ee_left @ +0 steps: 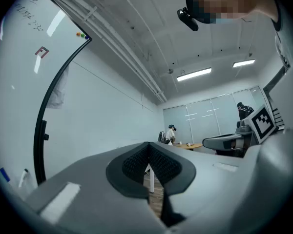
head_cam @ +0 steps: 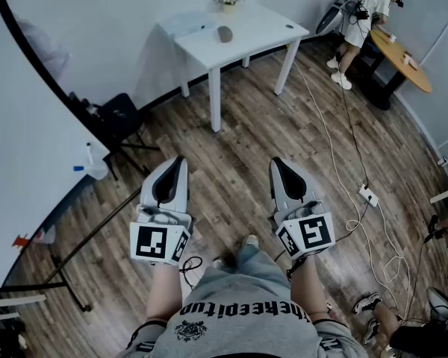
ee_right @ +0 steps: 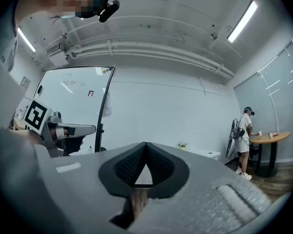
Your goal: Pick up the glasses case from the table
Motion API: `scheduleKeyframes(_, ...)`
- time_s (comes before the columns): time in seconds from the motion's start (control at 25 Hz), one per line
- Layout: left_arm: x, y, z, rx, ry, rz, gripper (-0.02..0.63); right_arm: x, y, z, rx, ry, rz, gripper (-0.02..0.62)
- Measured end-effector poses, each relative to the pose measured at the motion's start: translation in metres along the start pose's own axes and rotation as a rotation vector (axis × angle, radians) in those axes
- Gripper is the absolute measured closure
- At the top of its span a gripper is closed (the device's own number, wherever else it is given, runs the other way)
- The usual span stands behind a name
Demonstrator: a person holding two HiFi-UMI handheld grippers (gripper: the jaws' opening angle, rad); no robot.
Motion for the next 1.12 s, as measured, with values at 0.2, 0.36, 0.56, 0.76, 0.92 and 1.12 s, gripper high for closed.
scheduleKeyframes(0.2, 0.014, -0.001, 0.008, -0.008, -0.001, 0.001, 0.588, 0.001, 0.0, 0.017, 0.002, -0.008, -0.001, 0.592)
scheduleKeyframes(0.36, 0.028, -0.002, 0.013, -0.011, -0.003, 0.002, 0.588, 0.006, 0.0, 0.031, 0.0, -0.004, -0.004, 0.592)
scheduleKeyframes(0.56, 0.046, -0.004, 0.021, -0.012, 0.005, 0.005, 0.588, 0.013, 0.0, 0.048, -0.007, 0.019, -0.007, 0.592)
scheduleKeyframes(0.76, 0.067, -0.004, 0.03, -0.004, 0.021, 0.008, 0.588, 0.022, -0.001, 0.071, 0.025, 0.05, 0.012, 0.592)
scheduleKeyframes(0.92, 0.086, -0.003, 0.038, 0.009, 0.037, 0.013, 0.588, 0.032, -0.001, 0.093, 0.023, 0.065, 0.017, 0.592)
scheduleKeyframes(1.12, 0.107, -0.004, 0.048, 0.015, 0.06, 0.023, 0.588, 0.039, -0.002, 0.118, 0.022, 0.085, 0.032, 0.592)
Point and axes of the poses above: the fingertips, and each gripper's own axes: x forward along the fingers, z to its right, y out of its top, the point moved 2 cm from there along -x, backward along the fingers, and after that the axes turned 6 degrees about y, right-handed, at the moved point
